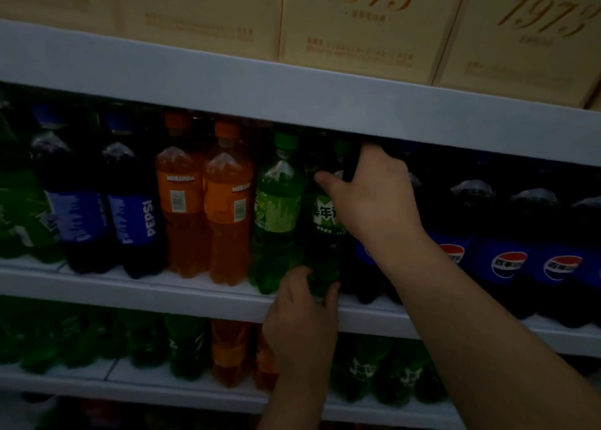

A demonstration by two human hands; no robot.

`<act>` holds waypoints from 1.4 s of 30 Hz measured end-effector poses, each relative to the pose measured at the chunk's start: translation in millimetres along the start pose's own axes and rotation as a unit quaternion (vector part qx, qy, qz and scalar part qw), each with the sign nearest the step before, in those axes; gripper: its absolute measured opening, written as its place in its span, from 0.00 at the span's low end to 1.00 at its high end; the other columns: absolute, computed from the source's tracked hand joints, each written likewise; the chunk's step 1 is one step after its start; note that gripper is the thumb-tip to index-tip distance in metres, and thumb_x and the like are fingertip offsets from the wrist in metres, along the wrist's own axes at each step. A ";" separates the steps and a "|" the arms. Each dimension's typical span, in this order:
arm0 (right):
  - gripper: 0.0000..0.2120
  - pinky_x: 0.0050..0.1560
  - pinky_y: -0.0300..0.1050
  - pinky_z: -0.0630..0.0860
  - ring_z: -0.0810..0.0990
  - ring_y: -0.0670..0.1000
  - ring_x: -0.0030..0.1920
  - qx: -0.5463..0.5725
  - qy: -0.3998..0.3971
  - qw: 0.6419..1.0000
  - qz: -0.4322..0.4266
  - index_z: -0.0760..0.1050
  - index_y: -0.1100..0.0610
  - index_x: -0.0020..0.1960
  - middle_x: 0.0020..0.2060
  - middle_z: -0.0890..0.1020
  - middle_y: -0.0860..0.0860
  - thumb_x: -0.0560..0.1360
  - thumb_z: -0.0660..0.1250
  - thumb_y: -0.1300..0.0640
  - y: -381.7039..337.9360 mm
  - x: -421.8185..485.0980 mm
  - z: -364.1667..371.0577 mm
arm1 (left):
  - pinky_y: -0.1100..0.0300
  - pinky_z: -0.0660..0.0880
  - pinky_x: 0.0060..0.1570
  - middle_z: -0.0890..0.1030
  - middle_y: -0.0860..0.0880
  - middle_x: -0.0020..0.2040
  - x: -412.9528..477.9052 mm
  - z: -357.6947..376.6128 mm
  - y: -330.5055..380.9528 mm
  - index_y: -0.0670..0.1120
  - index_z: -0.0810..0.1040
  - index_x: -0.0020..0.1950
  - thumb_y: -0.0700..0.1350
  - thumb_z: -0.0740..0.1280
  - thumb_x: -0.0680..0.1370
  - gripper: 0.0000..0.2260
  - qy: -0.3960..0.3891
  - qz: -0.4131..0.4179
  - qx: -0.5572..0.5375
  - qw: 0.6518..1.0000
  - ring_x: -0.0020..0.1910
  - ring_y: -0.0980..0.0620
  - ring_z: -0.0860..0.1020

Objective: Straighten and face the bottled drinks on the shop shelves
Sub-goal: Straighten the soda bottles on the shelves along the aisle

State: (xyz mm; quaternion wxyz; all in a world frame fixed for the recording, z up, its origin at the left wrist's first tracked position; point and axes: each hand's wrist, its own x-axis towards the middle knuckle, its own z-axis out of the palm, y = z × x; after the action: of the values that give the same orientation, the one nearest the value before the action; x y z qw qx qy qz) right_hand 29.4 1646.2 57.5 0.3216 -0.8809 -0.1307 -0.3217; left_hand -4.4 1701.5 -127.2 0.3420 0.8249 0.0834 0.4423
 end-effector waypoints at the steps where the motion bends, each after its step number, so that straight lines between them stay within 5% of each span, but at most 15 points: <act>1: 0.17 0.24 0.23 0.65 0.69 0.38 0.32 0.011 -0.007 1.000 0.005 0.72 0.57 0.53 0.34 0.71 0.42 0.71 0.72 0.49 1.4 1.3 -0.4 | 0.64 0.73 0.29 0.80 0.49 0.46 0.5 -0.8 2.7 0.50 0.69 0.54 0.56 0.78 0.64 0.27 -0.006 -0.008 0.002 1.000 0.37 0.51 0.80; 6: 0.18 0.29 0.21 0.65 0.70 0.37 0.35 0.044 -0.022 0.999 -0.006 0.72 0.59 0.58 0.41 0.76 0.47 0.74 0.69 0.49 3.0 -5.6 -4.5 | 0.66 0.71 0.30 0.78 0.51 0.49 2.9 -22.4 6.5 0.49 0.71 0.56 0.62 0.71 0.69 0.23 -0.009 -0.020 0.003 1.000 0.40 0.54 0.78; 9: 0.21 0.49 0.28 0.68 0.78 0.49 0.51 0.011 0.076 0.990 -0.119 0.70 0.61 0.65 0.54 0.79 0.54 0.77 0.65 0.51 3.4 -37.8 -1.1 | 0.65 0.67 0.34 0.76 0.54 0.44 11.8 -51.9 -15.1 0.54 0.69 0.54 0.57 0.68 0.73 0.14 0.038 -0.044 0.013 0.998 0.35 0.58 0.72; 11: 0.21 0.54 0.37 0.71 0.78 0.52 0.56 0.009 0.101 0.980 -0.169 0.71 0.62 0.66 0.58 0.79 0.56 0.77 0.65 0.51 -1.0 -52.4 8.5 | 0.64 0.66 0.36 0.75 0.53 0.43 25.7 -75.1 -34.3 0.51 0.72 0.54 0.50 0.69 0.73 0.12 0.077 -0.066 0.030 0.994 0.35 0.58 0.71; 15: 0.33 0.52 0.48 0.73 0.75 0.54 0.57 0.044 0.006 0.997 -0.071 0.64 0.55 0.69 0.59 0.75 0.54 0.72 0.64 0.36 -28.6 -32.2 23.3 | 0.64 0.65 0.36 0.78 0.47 0.44 67.3 -113.9 -53.0 0.42 0.77 0.54 0.45 0.67 0.74 0.11 0.109 -0.023 0.059 0.992 0.37 0.53 0.74; 19: 0.37 0.44 0.50 0.72 0.76 0.59 0.53 -0.033 0.001 0.999 0.018 0.64 0.53 0.64 0.55 0.75 0.55 0.65 0.66 0.30 -50.7 -13.1 39.3 | 0.67 0.66 0.37 0.77 0.50 0.43 111.1 -132.9 -52.9 0.44 0.78 0.53 0.46 0.65 0.75 0.10 0.107 0.031 0.007 0.994 0.38 0.55 0.74; 24: 0.17 0.31 0.29 0.68 0.73 0.36 0.37 0.066 -0.034 0.994 0.075 0.73 0.46 0.49 0.38 0.75 0.38 0.66 0.74 0.42 -45.8 -3.4 37.9 | 0.66 0.71 0.39 0.79 0.53 0.43 167.1 -151.0 -58.6 0.49 0.79 0.56 0.48 0.67 0.74 0.11 0.023 0.078 -0.094 0.992 0.39 0.58 0.77; 29: 0.06 0.23 0.35 0.70 0.77 0.39 0.26 0.189 -0.081 0.971 0.120 0.78 0.50 0.46 0.33 0.82 0.45 0.70 0.72 0.55 -44.4 -0.6 24.9 | 0.71 0.71 0.39 0.80 0.58 0.39 206.1 -162.3 -47.7 0.51 0.80 0.52 0.47 0.67 0.74 0.07 -0.081 0.172 -0.131 0.973 0.38 0.62 0.77; 32: 0.17 0.29 0.37 0.74 0.80 0.40 0.35 0.184 -0.029 0.976 0.110 0.77 0.46 0.52 0.39 0.82 0.41 0.64 0.74 0.46 -52.1 -0.7 27.6 | 0.77 0.66 0.29 0.76 0.58 0.30 219.9 -163.1 -38.4 0.50 0.78 0.41 0.49 0.68 0.74 0.04 -0.145 0.153 -0.126 0.969 0.34 0.66 0.76; 35: 0.25 0.34 0.34 0.77 0.79 0.39 0.40 0.115 0.004 0.988 0.102 0.77 0.45 0.54 0.42 0.80 0.39 0.60 0.74 0.37 -57.2 -1.5 34.2 | 0.67 0.74 0.26 0.79 0.51 0.33 228.5 -156.9 -29.2 0.49 0.77 0.42 0.49 0.67 0.75 0.05 -0.245 0.097 -0.114 0.958 0.31 0.60 0.78; 38: 0.18 0.27 0.22 0.67 0.72 0.32 0.32 0.065 0.015 0.994 0.084 0.72 0.43 0.48 0.35 0.73 0.35 0.64 0.76 0.44 -60.0 -0.4 34.3 | 0.59 0.76 0.30 0.82 0.48 0.31 230.2 -153.3 -15.9 0.48 0.76 0.50 0.45 0.64 0.77 0.04 -0.323 0.041 -0.136 0.936 0.29 0.55 0.80; 42: 0.15 0.27 0.36 0.72 0.78 0.43 0.30 0.100 -0.049 0.988 0.106 0.73 0.46 0.55 0.45 0.80 0.46 0.70 0.72 0.52 -50.7 3.8 27.7 | 0.63 0.74 0.25 0.80 0.48 0.28 232.7 -149.6 -6.7 0.48 0.75 0.49 0.41 0.63 0.78 0.02 -0.342 -0.020 -0.153 0.927 0.22 0.56 0.77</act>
State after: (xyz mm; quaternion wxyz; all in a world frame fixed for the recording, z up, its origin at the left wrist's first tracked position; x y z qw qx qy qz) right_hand 23.5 1702.8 68.2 0.4332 -0.8681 -0.0841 -0.2274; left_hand 17.4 1882.4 81.0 0.4804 0.8621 -0.0907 0.1333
